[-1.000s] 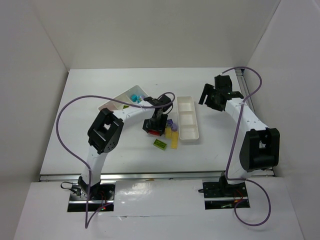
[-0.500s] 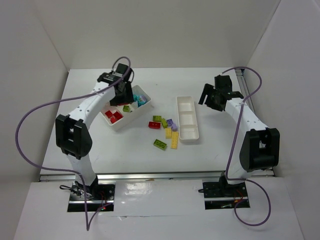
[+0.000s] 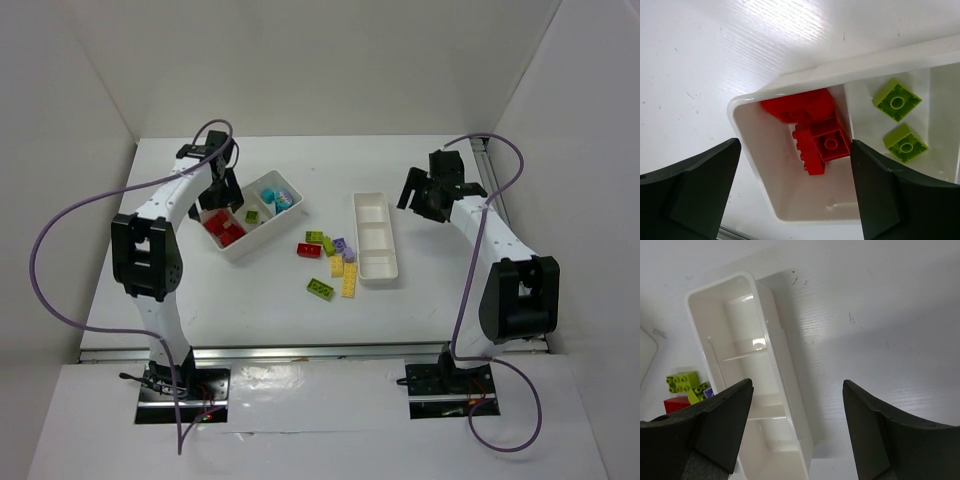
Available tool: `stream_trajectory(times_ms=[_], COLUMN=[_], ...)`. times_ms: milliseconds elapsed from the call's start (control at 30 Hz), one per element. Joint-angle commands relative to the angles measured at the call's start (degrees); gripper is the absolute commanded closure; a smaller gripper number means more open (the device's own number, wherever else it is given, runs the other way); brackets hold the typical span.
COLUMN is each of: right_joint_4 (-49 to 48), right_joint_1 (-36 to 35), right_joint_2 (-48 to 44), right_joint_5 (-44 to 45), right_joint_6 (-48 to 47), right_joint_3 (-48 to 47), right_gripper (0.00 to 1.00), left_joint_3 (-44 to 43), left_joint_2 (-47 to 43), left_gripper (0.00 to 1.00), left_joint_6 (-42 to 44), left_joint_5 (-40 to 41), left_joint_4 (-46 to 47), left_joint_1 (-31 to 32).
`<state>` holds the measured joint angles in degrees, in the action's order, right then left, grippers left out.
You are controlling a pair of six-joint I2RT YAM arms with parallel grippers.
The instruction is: Sort the legos into containers by color
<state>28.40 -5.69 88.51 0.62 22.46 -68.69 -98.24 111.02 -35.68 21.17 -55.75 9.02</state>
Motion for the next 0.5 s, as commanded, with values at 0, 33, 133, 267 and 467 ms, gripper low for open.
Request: stream_trajectory(times_ms=[0, 33, 133, 267, 467], right_joint_4=[1.0, 1.0, 1.0, 1.0, 0.4], right_joint_1=[0.1, 0.1, 0.1, 0.1, 0.1], right_joint_2=[-0.9, -0.9, -0.9, -0.3, -0.3], right_joint_5=[-0.1, -0.1, -0.1, -0.6, -0.6], right_joint_6=[-0.2, -0.2, -0.2, -0.2, -0.2], right_joint_3=[-1.8, -1.8, -1.8, -1.8, -2.3], right_gripper=[0.2, 0.2, 0.2, 0.2, 0.2], left_joint_3=[-0.3, -0.8, -1.7, -2.2, -0.5], left_joint_2=[-0.8, -1.8, -3.6, -4.9, -0.6], left_gripper=[0.0, 0.0, 0.09, 0.14, 0.04], left_joint_6=[1.1, 1.9, 4.3, 9.0, 8.5], left_joint_5=[0.4, 1.4, 0.4, -4.4, -10.7], left_joint_4=[-0.6, -0.6, 0.2, 2.2, 4.1], left_joint_1=[0.7, 2.7, 7.4, 17.9, 27.0])
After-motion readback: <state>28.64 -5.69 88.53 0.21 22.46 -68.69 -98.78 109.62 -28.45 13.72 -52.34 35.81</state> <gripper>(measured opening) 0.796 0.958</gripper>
